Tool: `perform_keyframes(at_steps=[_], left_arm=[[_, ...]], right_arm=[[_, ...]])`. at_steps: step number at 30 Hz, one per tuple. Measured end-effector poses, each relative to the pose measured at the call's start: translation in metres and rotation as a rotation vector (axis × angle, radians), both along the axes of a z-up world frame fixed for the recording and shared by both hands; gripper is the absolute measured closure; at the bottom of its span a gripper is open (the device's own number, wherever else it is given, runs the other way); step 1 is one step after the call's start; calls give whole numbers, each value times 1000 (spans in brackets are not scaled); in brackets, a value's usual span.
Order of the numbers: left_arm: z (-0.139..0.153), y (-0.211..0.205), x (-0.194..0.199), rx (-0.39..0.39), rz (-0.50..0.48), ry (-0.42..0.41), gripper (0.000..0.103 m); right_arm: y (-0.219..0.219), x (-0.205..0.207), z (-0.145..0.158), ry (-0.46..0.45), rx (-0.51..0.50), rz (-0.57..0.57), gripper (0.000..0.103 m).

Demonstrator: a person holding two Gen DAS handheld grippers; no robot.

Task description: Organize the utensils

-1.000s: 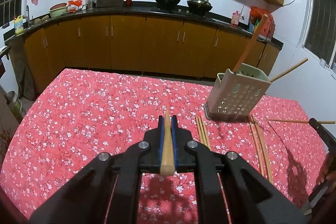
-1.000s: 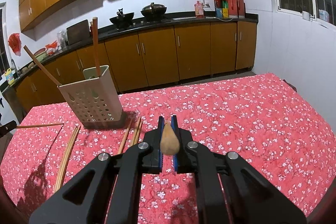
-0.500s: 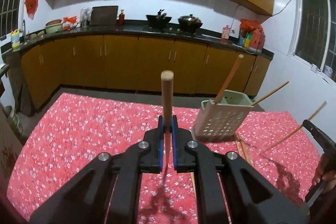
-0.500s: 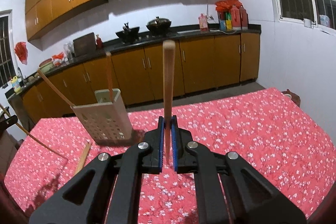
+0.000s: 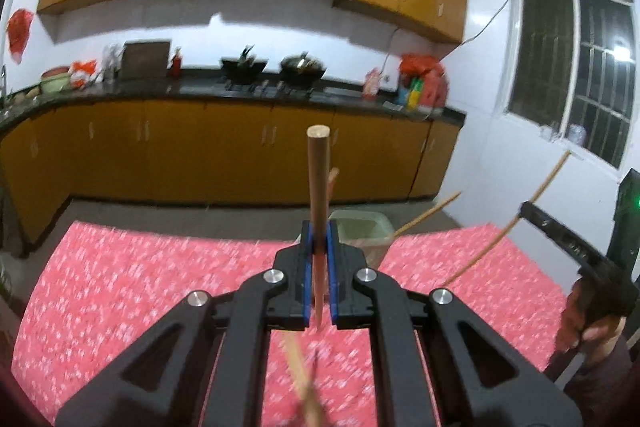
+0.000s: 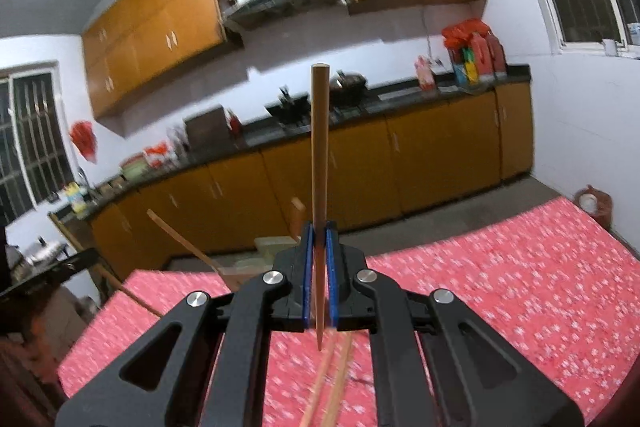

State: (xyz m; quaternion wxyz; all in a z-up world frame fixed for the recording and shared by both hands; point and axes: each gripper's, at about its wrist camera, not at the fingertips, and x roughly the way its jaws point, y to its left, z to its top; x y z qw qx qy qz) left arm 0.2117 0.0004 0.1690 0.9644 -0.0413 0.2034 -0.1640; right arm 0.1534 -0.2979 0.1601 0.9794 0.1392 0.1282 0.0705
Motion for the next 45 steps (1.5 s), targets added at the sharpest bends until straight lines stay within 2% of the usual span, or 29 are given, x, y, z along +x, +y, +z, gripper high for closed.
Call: perform_keyframes(at_steps=[5, 11, 19, 28, 38, 45], left_arm=[[33, -24, 4, -30, 6, -133, 95], [48, -39, 24, -43, 66, -215, 95], [20, -50, 63, -4, 88, -160, 95], [-15, -52, 88, 14, 67, -84, 95], [-23, -51, 88, 12, 61, -80, 95], [-14, -44, 94, -24, 76, -96, 96]], right_arm=[[17, 9, 24, -116, 11, -1, 96], [32, 38, 30, -153, 5, -16, 96], [45, 77, 6, -77, -22, -5, 96], [60, 95, -19, 13, -63, 20, 96], [66, 100, -26, 90, -56, 59, 95], [71, 100, -21, 80, -83, 49, 95]])
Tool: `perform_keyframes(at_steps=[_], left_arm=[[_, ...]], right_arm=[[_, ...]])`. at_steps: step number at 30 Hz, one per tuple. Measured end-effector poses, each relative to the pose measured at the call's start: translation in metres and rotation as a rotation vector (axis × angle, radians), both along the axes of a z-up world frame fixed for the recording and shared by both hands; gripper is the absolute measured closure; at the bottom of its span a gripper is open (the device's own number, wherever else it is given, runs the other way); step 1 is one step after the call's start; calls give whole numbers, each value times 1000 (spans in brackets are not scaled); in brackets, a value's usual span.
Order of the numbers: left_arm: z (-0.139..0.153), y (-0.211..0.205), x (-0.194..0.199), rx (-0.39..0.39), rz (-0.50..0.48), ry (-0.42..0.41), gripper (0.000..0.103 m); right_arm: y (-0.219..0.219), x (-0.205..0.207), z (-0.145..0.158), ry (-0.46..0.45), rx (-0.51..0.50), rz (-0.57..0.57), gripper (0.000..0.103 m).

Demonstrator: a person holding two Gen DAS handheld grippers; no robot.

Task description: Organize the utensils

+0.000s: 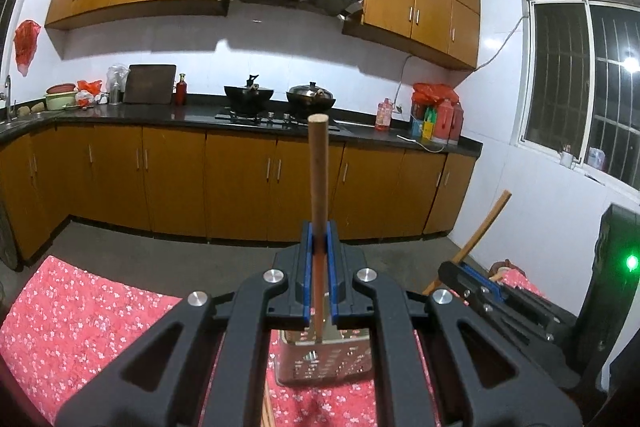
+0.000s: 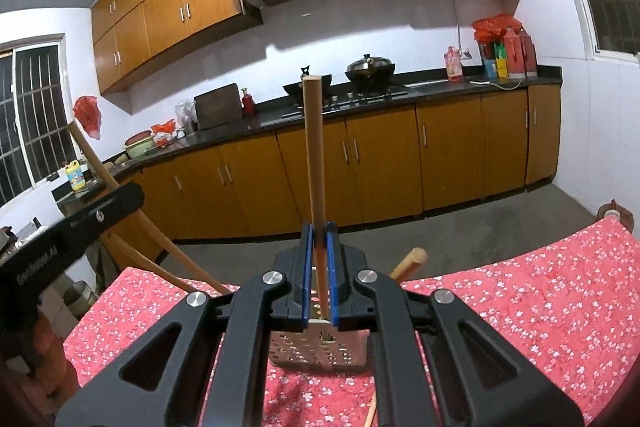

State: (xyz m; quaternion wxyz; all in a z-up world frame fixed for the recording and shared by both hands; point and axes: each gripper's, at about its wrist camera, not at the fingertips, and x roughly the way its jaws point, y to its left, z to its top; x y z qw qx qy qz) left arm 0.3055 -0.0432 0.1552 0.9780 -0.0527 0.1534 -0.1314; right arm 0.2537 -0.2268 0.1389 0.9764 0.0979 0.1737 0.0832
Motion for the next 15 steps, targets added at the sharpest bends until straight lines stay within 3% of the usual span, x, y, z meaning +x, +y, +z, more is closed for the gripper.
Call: perform_keyframes(at_steps=[15], left_arm=[[6, -11, 25, 35, 4, 28, 96]], right_arm=[[-1, 8, 1, 9, 5, 4, 95]])
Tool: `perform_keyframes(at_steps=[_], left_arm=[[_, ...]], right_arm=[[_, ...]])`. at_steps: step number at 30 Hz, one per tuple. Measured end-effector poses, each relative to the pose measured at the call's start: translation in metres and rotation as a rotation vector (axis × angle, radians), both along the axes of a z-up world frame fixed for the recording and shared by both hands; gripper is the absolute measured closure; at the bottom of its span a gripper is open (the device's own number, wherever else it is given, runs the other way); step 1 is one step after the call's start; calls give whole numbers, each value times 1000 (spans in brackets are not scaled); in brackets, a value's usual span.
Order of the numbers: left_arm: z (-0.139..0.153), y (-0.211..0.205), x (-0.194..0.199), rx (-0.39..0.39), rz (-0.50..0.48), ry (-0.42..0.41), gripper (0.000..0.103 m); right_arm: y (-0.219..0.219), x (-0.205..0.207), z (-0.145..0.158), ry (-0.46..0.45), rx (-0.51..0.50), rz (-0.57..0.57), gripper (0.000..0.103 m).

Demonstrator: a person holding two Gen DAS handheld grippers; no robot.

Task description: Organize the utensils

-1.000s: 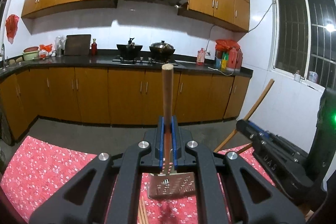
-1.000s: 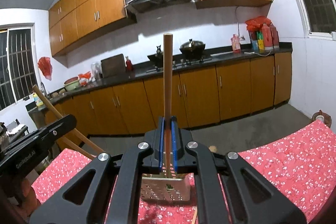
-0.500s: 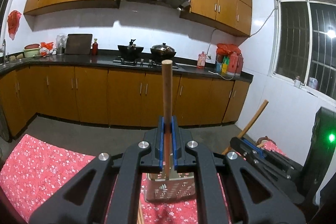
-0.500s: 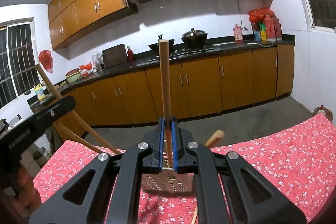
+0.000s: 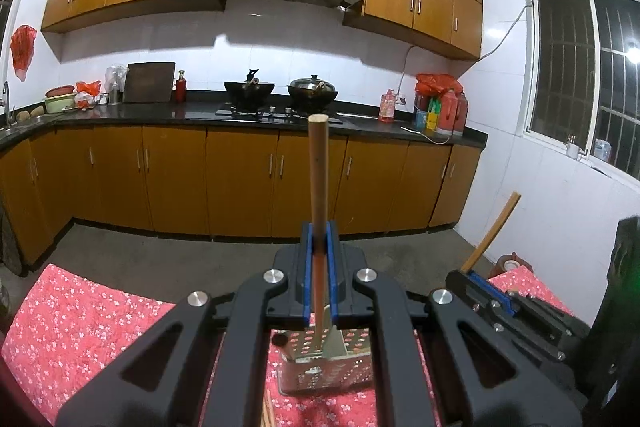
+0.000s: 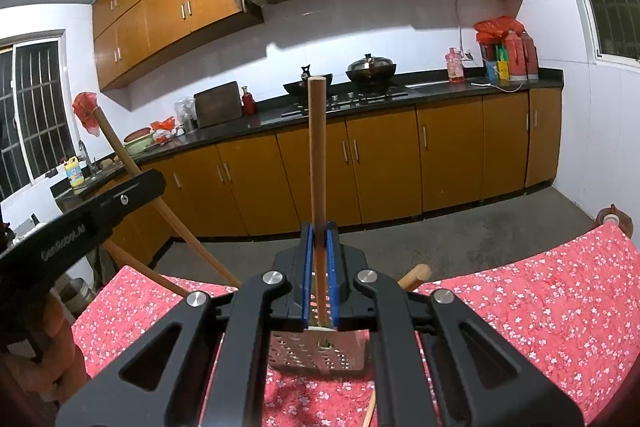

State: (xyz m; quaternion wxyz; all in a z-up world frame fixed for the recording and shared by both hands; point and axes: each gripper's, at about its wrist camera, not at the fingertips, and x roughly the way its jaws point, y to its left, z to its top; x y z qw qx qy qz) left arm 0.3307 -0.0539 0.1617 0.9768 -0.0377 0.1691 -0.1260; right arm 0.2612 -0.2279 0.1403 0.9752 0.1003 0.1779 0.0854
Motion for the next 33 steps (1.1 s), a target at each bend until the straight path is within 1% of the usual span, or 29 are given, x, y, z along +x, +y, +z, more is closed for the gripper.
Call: perform_keyframes(at_steps=[4, 6, 9, 10, 11, 13, 18, 22, 27, 30, 33], left_arm=[[3, -12, 8, 61, -14, 18, 95], [1, -16, 9, 73, -14, 24, 95], [-1, -16, 8, 60, -22, 31, 94], [-1, -16, 7, 60, -23, 29, 94], [0, -16, 7, 60, -22, 28, 93], [1, -13, 5, 51, -23, 26, 91], [3, -7, -1, 37, -17, 21, 90], [4, -1, -8, 10, -14, 24, 88], [9, 8, -20, -9, -5, 7, 88], [13, 19, -34, -28, -2, -3, 88], [13, 29, -50, -23, 13, -6, 84]], right_arm=[[1, 3, -1, 15, -2, 3, 95], [1, 4, -2, 26, 7, 8, 95], [-1, 3, -4, 33, 13, 16, 94], [-1, 4, -4, 33, 14, 15, 91], [-2, 2, -3, 31, 20, 15, 85], [-4, -1, -2, 20, 30, 12, 76], [-6, -9, 3, 6, 31, 14, 75], [-9, -16, 7, -13, 29, 9, 69], [-15, -26, 14, -33, 30, 2, 68], [-21, -40, 18, -56, 32, -2, 65], [-33, -59, 21, -72, 39, -13, 63]])
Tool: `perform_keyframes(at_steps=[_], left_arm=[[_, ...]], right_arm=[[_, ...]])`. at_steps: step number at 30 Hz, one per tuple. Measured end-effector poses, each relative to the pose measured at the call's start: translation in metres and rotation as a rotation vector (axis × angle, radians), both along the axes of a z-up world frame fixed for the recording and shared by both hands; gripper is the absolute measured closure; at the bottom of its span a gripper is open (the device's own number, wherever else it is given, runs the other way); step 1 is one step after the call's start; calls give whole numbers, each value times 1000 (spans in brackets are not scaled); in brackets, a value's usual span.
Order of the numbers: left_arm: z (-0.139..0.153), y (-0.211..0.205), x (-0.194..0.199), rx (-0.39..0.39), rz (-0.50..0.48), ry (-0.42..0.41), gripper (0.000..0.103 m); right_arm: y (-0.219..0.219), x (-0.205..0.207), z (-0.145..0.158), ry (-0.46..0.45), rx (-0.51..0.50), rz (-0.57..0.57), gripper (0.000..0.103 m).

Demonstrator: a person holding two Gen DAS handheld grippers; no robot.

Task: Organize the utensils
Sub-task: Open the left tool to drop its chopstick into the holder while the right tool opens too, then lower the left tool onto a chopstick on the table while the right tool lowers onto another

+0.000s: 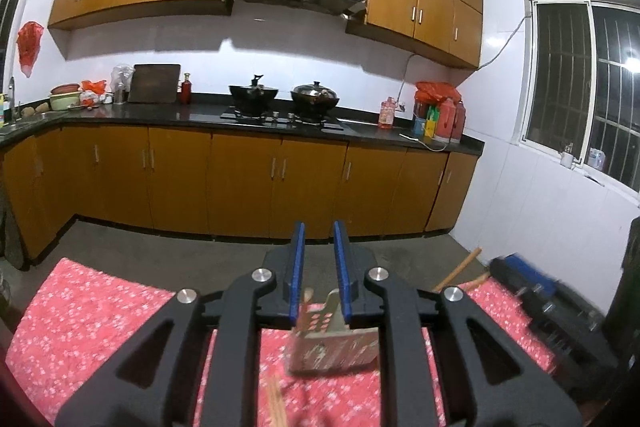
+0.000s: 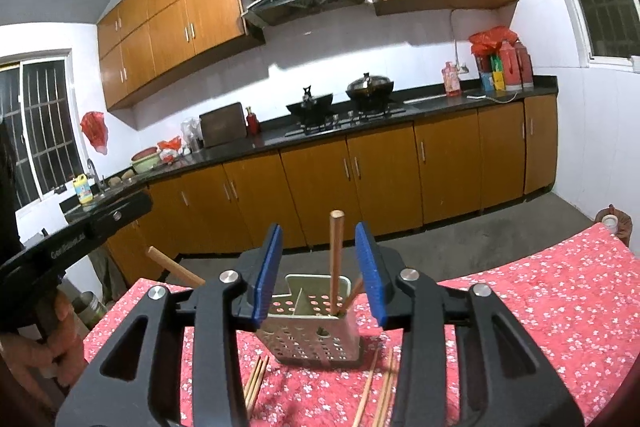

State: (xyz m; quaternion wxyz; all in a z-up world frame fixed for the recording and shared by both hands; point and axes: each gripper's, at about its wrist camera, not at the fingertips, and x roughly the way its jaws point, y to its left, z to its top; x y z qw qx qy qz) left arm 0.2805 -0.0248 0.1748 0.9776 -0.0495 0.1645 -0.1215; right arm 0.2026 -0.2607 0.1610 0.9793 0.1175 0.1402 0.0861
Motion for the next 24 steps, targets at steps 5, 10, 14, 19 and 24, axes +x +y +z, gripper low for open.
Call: perform_keyframes(at_steps=[5, 10, 14, 19, 24], left_arm=[[-37, 26, -36, 61, 37, 62, 80], [-109, 46, -54, 121, 80, 232, 80], [-156, 57, -58, 84, 90, 375, 81], [-186, 54, -66, 74, 76, 449, 81], [-201, 48, -70, 79, 61, 482, 81]], right_arm=[[-22, -31, -27, 55, -46, -48, 62], [-33, -33, -100, 297, -71, -74, 62], [-26, -31, -156, 477, -54, -41, 69], [-8, -29, -197, 595, -61, 5, 76], [7, -31, -210, 619, -81, 25, 79]])
